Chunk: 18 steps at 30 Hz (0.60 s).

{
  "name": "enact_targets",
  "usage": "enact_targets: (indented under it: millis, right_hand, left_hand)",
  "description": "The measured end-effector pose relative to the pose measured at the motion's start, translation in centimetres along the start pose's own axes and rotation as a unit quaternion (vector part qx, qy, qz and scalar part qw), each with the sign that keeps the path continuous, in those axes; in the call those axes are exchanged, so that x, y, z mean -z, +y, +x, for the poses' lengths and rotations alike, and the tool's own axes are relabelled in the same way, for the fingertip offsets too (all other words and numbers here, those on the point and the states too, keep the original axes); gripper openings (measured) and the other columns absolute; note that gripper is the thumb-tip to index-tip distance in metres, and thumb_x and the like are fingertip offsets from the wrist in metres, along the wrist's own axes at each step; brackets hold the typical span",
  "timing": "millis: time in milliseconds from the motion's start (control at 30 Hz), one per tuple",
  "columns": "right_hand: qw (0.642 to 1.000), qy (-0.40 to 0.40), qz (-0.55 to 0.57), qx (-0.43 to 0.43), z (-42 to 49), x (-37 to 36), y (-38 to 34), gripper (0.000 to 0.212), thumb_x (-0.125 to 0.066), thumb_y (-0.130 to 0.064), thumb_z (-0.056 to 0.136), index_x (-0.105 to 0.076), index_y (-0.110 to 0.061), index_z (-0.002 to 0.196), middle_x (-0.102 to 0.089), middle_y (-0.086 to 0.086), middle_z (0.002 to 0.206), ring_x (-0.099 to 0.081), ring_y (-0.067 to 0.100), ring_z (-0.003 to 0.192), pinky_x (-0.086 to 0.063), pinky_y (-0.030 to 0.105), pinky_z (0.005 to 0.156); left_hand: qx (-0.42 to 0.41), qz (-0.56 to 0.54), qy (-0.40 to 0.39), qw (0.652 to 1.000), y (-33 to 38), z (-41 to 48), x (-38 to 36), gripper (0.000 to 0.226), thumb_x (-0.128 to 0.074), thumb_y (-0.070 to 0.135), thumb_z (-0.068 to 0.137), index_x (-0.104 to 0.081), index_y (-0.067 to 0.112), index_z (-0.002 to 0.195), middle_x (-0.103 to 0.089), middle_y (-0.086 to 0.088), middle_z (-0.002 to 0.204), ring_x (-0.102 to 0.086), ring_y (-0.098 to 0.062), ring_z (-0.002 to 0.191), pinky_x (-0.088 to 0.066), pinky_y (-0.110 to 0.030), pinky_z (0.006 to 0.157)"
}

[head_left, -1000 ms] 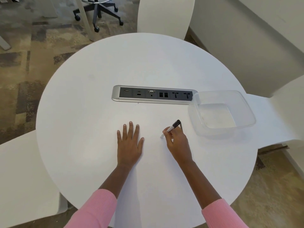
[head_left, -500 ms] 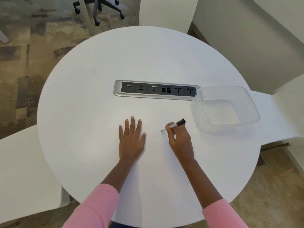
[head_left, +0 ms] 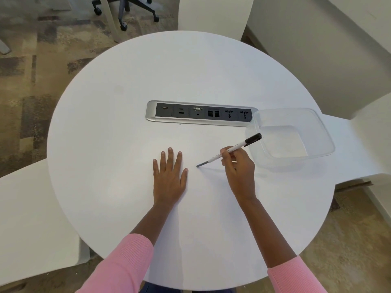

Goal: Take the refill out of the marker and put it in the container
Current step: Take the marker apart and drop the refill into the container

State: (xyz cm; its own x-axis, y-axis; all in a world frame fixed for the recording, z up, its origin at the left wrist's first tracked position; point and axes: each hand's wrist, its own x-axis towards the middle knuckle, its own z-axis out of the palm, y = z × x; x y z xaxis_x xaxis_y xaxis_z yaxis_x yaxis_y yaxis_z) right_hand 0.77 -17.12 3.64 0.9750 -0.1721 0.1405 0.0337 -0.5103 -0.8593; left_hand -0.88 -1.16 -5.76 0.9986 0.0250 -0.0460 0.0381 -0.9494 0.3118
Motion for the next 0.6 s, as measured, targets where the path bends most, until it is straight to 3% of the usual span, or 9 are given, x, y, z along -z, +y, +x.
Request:
enact_targets:
  millis: [133, 233, 333, 400, 500, 600]
  right_hand:
    - [0.999, 0.000, 0.039, -0.022, 0.8, 0.1, -1.0, 0.017, -0.048, -0.017, 0.093, -0.060, -0.004, 0.089, -0.062, 0.007, 0.081, -0.063, 0.023, 0.072, -0.057, 0.040, 0.070]
    - [0.997, -0.008, 0.071, -0.024, 1.6, 0.1, -1.5, 0.015, -0.044, -0.017, 0.095, -0.055, -0.012, 0.086, -0.059, -0.007, 0.072, -0.062, 0.016, 0.069, -0.056, 0.022, 0.065]
    - [0.996, -0.014, 0.079, -0.028, 2.3, 0.1, -1.6, 0.016, -0.042, -0.018, 0.096, -0.051, -0.015, 0.084, -0.058, -0.008, 0.069, -0.060, 0.006, 0.061, -0.052, 0.011, 0.058]
    - [0.997, -0.023, 0.060, -0.034, 2.6, 0.2, -1.4, 0.016, -0.042, -0.020, 0.096, -0.050, -0.015, 0.083, -0.058, -0.002, 0.069, -0.058, 0.004, 0.057, -0.051, 0.017, 0.057]
    - [0.997, -0.065, -0.032, -0.035, 3.0, 0.2, -0.6, 0.016, -0.045, -0.022, 0.095, -0.050, -0.009, 0.087, -0.058, 0.007, 0.072, -0.059, 0.024, 0.065, -0.049, 0.037, 0.063]
    - [0.979, -0.122, -0.157, -0.045, 3.0, 0.0, 0.9, 0.020, -0.047, -0.022, 0.093, -0.052, -0.004, 0.098, -0.052, 0.006, 0.069, -0.050, 0.026, 0.067, -0.039, 0.031, 0.063]
  left_hand:
    - [-0.001, 0.000, 0.004, 1.000, 0.0, 0.0, 0.0, 0.053, -0.041, 0.029, 0.094, -0.029, 0.012, 0.143, -0.025, -0.017, 0.152, -0.022, -0.038, 0.139, -0.014, -0.054, 0.113]
    - [-0.003, 0.003, 0.009, 1.000, 0.0, 0.0, 0.0, 0.052, -0.042, 0.028, 0.094, -0.031, 0.011, 0.142, -0.028, -0.018, 0.151, -0.025, -0.038, 0.138, -0.016, -0.055, 0.112]
    - [0.001, -0.004, 0.009, 1.000, 0.1, -0.1, 0.0, 0.052, -0.041, 0.028, 0.094, -0.030, 0.012, 0.142, -0.025, -0.017, 0.152, -0.023, -0.037, 0.140, -0.013, -0.053, 0.113]
    - [0.001, -0.008, 0.010, 1.000, 0.1, -0.1, 0.0, 0.052, -0.041, 0.027, 0.094, -0.031, 0.012, 0.142, -0.025, -0.017, 0.152, -0.023, -0.037, 0.139, -0.013, -0.054, 0.113]
    - [0.000, -0.008, 0.011, 1.000, 0.1, -0.1, 0.0, 0.052, -0.042, 0.027, 0.093, -0.031, 0.011, 0.142, -0.026, -0.017, 0.152, -0.023, -0.038, 0.139, -0.014, -0.054, 0.113]
    - [0.001, -0.008, 0.013, 1.000, 0.1, -0.1, 0.0, 0.052, -0.042, 0.027, 0.094, -0.031, 0.012, 0.142, -0.026, -0.017, 0.152, -0.023, -0.038, 0.139, -0.013, -0.053, 0.113]
